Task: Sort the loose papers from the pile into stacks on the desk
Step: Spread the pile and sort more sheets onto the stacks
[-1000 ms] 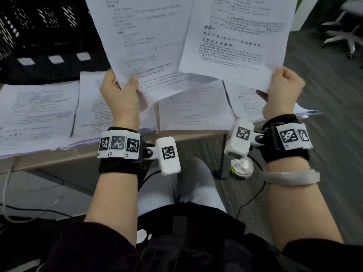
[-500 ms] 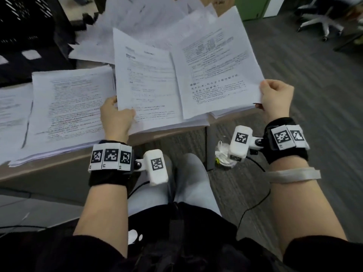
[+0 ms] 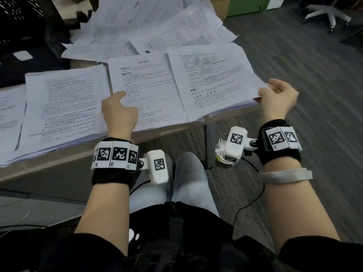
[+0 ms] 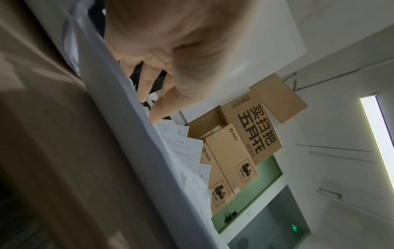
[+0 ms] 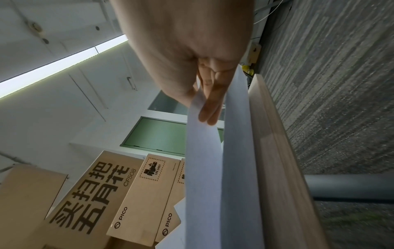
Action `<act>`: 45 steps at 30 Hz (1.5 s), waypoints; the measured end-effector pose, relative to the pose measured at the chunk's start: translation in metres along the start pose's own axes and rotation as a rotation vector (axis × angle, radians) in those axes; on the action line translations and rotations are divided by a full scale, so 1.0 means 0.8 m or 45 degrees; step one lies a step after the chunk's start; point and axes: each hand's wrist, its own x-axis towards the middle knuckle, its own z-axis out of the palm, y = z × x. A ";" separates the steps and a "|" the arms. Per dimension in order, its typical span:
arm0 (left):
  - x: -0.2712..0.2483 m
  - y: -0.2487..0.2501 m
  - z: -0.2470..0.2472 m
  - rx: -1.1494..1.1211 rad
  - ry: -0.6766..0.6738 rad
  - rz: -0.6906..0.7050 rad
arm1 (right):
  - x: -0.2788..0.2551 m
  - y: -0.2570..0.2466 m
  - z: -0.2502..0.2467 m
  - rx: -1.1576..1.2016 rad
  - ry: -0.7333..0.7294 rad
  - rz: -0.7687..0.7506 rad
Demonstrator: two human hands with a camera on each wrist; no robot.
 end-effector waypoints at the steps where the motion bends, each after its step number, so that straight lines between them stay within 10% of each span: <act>1: -0.002 0.005 0.002 -0.008 -0.031 0.019 | 0.002 0.001 0.000 -0.022 0.031 -0.006; 15: -0.027 0.051 0.043 0.156 -0.655 0.096 | 0.015 0.009 -0.011 -0.050 0.275 -0.065; 33: -0.014 0.091 0.041 0.169 -0.654 0.023 | -0.012 -0.016 -0.004 -0.388 0.223 -0.212; 45: 0.085 0.167 0.008 0.100 -0.594 0.049 | -0.045 -0.090 0.123 -0.506 -0.640 -0.387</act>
